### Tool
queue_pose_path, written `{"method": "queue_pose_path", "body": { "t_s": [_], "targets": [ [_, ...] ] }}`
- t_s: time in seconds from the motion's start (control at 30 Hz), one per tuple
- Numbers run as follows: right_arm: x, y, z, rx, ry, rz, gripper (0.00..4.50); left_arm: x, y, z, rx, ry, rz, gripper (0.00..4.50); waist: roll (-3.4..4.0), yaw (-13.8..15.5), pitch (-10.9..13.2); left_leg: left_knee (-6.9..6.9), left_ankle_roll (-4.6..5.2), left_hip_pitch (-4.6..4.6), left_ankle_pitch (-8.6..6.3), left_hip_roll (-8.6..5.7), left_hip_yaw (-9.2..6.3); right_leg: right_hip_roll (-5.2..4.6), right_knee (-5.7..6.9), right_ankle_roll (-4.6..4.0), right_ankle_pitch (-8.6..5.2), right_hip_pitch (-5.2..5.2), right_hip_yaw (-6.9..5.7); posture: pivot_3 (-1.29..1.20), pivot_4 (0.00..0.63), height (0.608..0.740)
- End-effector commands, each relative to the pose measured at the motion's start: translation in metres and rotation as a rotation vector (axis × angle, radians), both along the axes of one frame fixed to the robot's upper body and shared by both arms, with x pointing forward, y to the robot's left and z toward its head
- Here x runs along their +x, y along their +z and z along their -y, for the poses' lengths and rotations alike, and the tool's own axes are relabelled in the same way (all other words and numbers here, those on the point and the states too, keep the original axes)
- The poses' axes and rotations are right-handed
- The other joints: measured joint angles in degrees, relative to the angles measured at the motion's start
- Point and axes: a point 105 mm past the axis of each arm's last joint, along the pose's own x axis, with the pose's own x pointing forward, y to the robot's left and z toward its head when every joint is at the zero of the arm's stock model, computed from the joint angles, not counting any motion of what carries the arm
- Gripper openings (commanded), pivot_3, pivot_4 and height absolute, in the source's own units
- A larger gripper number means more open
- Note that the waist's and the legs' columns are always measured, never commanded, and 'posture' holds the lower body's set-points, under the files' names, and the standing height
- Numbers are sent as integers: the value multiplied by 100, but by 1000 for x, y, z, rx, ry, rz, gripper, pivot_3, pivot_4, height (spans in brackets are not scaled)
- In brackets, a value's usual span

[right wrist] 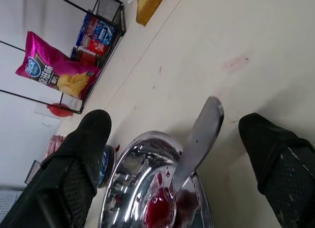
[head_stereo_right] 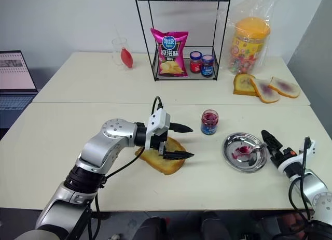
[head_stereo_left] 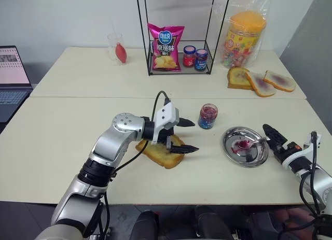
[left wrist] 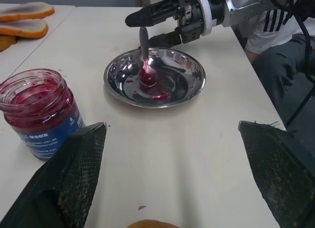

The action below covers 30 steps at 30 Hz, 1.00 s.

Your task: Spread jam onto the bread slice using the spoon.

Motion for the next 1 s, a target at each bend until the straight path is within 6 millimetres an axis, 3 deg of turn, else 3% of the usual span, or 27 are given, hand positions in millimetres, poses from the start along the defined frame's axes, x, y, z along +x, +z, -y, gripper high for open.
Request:
{"method": "queue_pose_path", "body": {
  "t_s": [0.03,0.13,0.7,0.9,1.0],
  "targets": [
    [6,4,4,8,-10,35,4317,-2,10,0,-16,1,37,4478,0,-5,0,1,0,0,0,0,1,0,0,2,1,0,1,0,150,740],
    [8,3,5,17,-17,42,3881,-3,11,-1,-15,3,38,4500,0,-9,0,3,0,2,0,0,2,0,1,4,3,1,1,0,150,740],
    [5,9,5,29,-20,95,59,3,16,-2,-13,13,52,4500,0,-13,0,4,0,2,0,-1,5,0,-1,9,5,2,6,0,150,740],
    [1,34,2,8,10,156,11,4,18,-6,-16,21,58,4500,1,-6,1,1,0,0,0,-2,6,-1,-3,8,4,1,7,0,150,740],
    [-2,65,-8,-6,54,231,11,8,20,-14,-17,45,64,4500,8,-17,5,-4,0,-1,0,-1,6,0,-4,5,2,-2,7,0,150,740]
  ]
}}
